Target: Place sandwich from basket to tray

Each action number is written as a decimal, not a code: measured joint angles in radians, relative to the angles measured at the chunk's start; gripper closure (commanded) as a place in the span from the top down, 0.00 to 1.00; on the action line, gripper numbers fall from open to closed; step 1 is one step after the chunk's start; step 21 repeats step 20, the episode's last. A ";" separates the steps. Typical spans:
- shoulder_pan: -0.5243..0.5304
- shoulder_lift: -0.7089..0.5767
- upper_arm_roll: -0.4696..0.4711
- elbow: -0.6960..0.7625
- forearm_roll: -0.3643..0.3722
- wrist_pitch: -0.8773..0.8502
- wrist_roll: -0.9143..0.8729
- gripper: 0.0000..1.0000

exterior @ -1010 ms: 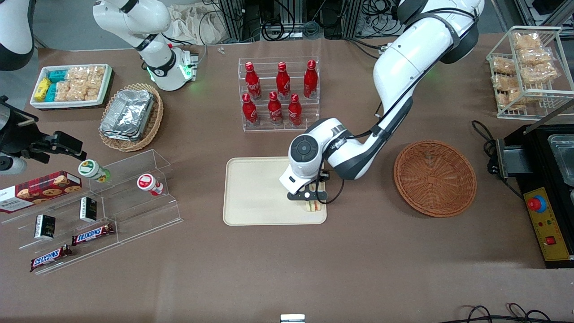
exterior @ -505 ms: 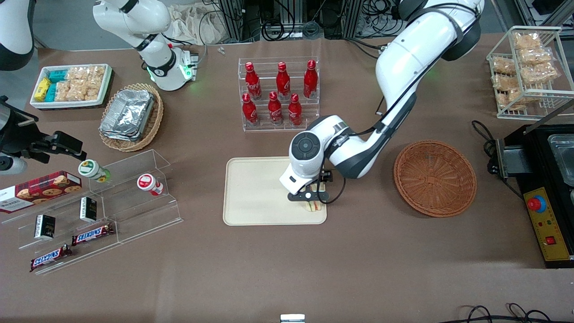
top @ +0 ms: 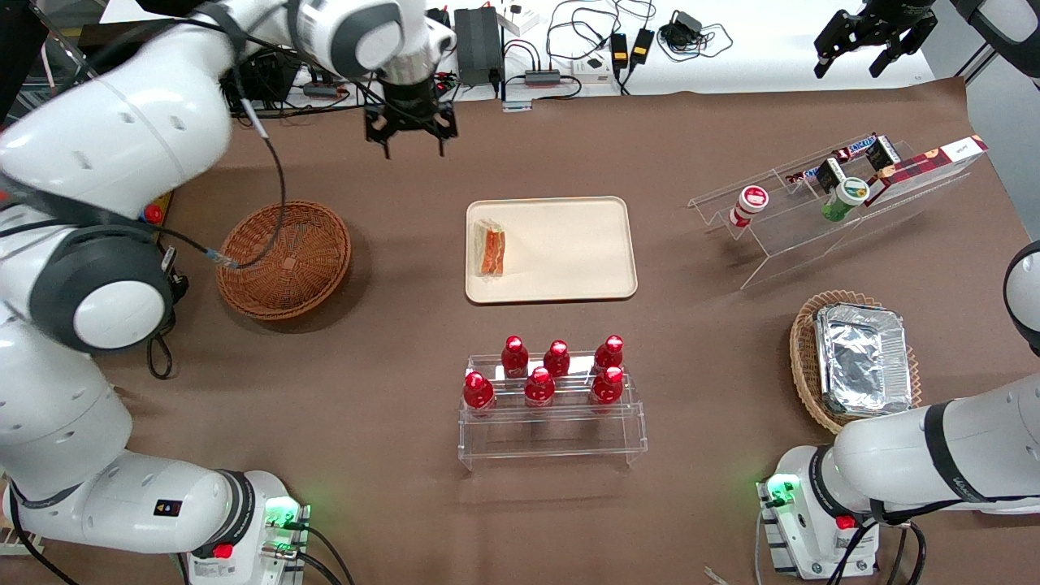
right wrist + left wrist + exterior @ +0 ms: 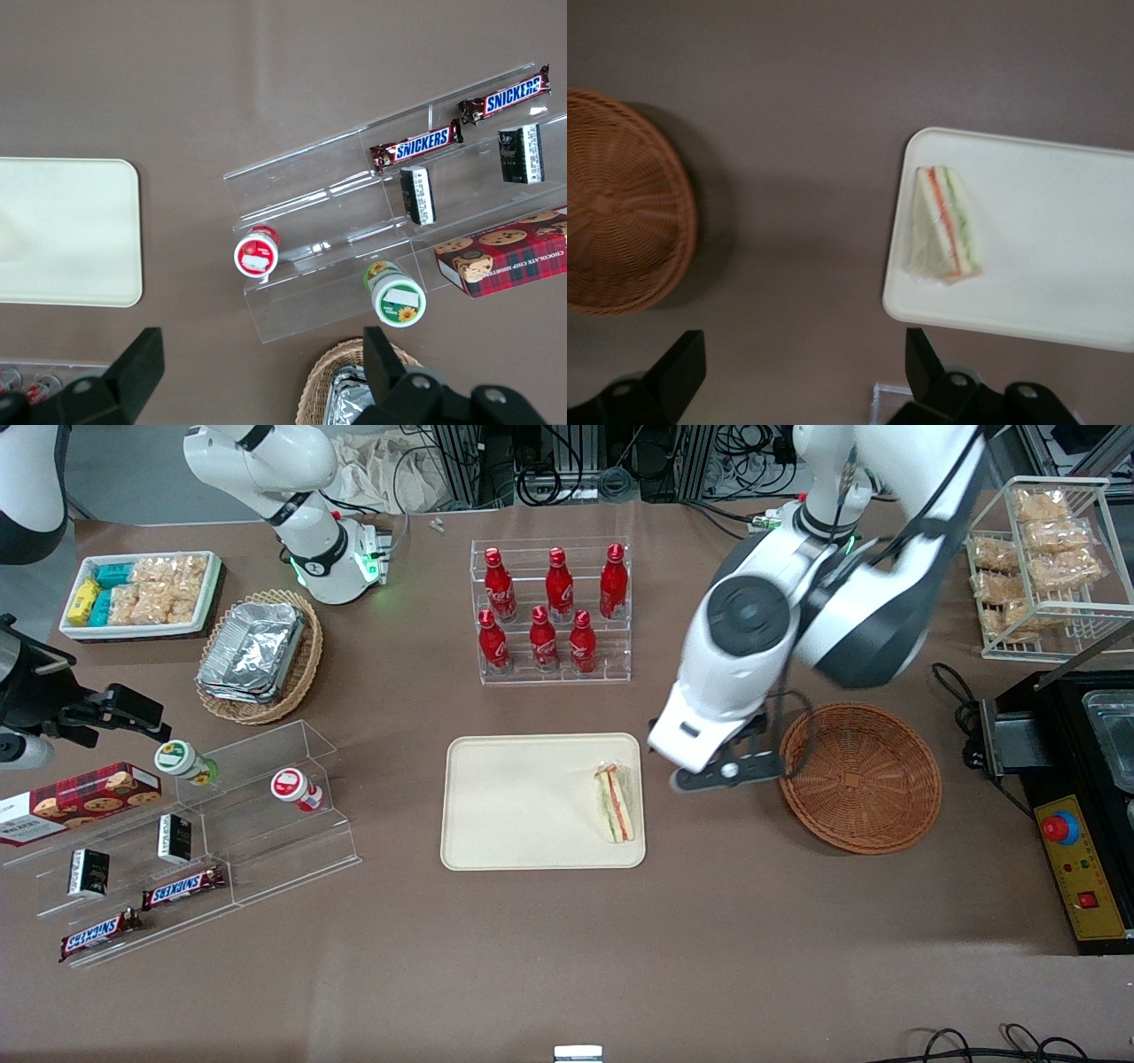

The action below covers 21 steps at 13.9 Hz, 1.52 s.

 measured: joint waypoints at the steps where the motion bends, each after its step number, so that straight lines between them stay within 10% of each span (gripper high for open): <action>1: 0.034 -0.034 0.001 -0.002 -0.022 -0.037 0.053 1.00; 8: 0.250 -0.158 0.040 -0.008 -0.091 -0.219 0.355 1.00; 17: 0.178 -0.328 0.460 -0.179 -0.221 -0.184 0.668 1.00; 21: 0.140 -0.445 0.493 -0.324 -0.226 -0.113 0.674 1.00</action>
